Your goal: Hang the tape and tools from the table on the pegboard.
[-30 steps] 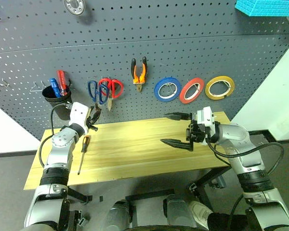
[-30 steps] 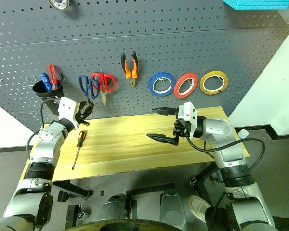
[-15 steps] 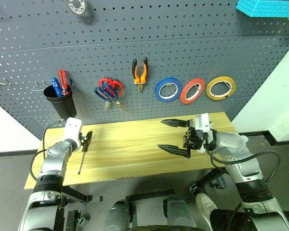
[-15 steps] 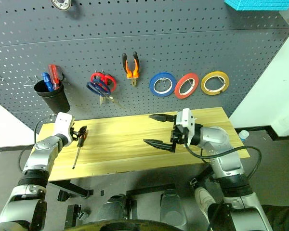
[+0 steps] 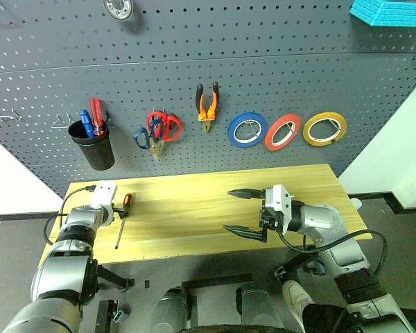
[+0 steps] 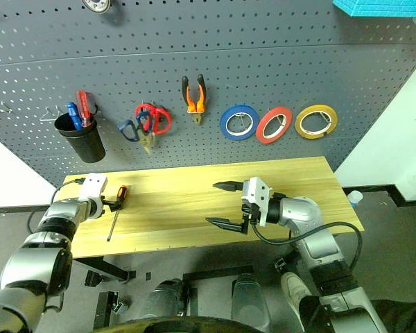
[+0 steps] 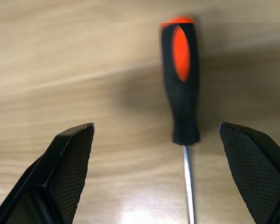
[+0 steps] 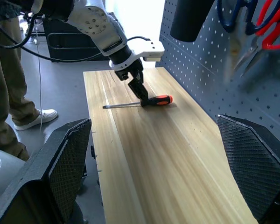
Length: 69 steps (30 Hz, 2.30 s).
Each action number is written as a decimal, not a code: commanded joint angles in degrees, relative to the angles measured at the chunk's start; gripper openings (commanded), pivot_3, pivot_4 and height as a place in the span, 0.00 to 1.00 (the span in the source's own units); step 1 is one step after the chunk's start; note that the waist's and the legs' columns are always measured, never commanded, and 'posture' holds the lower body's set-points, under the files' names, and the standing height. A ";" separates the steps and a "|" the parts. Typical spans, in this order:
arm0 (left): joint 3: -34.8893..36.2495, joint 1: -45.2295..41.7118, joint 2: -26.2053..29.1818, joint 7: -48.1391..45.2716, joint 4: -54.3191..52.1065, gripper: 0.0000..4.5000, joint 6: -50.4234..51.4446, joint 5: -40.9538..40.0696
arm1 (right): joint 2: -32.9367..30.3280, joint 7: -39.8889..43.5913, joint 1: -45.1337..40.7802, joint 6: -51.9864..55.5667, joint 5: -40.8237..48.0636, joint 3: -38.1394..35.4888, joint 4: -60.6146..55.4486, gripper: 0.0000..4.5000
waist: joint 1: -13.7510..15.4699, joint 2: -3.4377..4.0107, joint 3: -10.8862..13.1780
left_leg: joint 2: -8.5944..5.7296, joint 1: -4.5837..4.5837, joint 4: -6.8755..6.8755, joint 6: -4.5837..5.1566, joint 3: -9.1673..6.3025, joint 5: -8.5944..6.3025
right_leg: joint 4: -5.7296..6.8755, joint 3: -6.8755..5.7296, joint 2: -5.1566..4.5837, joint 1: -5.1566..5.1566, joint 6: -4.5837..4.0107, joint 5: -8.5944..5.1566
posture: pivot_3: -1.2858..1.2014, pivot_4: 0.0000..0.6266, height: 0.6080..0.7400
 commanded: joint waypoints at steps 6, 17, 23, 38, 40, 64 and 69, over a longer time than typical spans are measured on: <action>1.31 -5.09 -0.08 0.54 8.13 0.99 -4.29 0.01 | -1.25 -1.58 2.57 -0.33 0.86 -1.65 -3.88 1.00 | -0.19 -0.01 0.01 | 0.01 -0.04 -0.02 -0.04 0.00 -0.03 | -0.13 -0.02 -0.01 0.01 -0.01 0.00 | 0.46 0.11 1.00; 3.25 -4.63 -0.26 0.63 10.10 0.30 -6.33 -1.28 | -2.76 -3.25 5.96 0.29 1.37 -2.96 -6.69 1.00 | -0.16 -0.05 0.04 | 0.02 -0.14 -0.03 -0.05 0.01 -0.04 | -0.27 -0.04 -0.02 0.00 -0.12 -0.06 | 0.45 0.13 1.00; 3.85 -4.53 -0.55 0.86 10.16 0.01 -6.71 -1.11 | -3.45 -3.66 6.41 0.53 1.60 -3.06 -7.30 1.00 | -0.13 -0.03 0.04 | 0.02 -0.14 -0.05 -0.04 0.01 -0.04 | -0.31 -0.06 -0.02 -0.01 -0.17 -0.09 | 0.45 0.13 1.00; 5.09 -3.57 0.94 -1.46 8.70 0.60 -6.92 -2.13 | -4.26 -3.47 7.93 1.97 1.89 -2.43 -9.31 1.00 | -0.06 -0.22 0.45 | 0.04 -0.48 -0.03 -0.04 -0.03 -0.05 | -0.38 -0.13 -0.04 -0.26 -0.19 -0.09 | 0.46 0.19 1.00; 4.89 -3.69 1.13 -1.42 8.68 0.75 -6.76 -1.98 | -4.48 -3.52 8.79 2.48 2.12 -2.49 -10.21 1.00 | -0.05 -0.27 0.70 | 0.04 -0.61 -0.03 -0.03 -0.05 -0.04 | -0.37 -0.14 -0.03 -0.39 -0.16 -0.08 | 0.46 0.21 1.00; 6.32 -3.91 0.74 -0.03 9.78 0.12 -6.83 -2.62 | -6.77 -7.01 15.95 5.80 3.03 -4.63 -17.35 1.00 | -0.19 -0.51 2.90 | 0.07 -0.84 -0.02 -0.03 -0.03 -0.04 | -0.34 -0.13 -0.06 -0.66 -0.20 -0.10 | 0.43 0.28 1.00; 5.75 -3.07 1.55 -2.12 8.45 0.12 -8.04 -2.43 | -6.22 -6.49 13.47 5.15 3.01 -3.91 -16.26 1.00 | -0.20 -0.52 2.91 | 0.07 -0.85 -0.02 -0.03 -0.02 -0.04 | -0.35 -0.13 -0.06 -0.67 -0.20 -0.10 | 0.44 0.26 1.00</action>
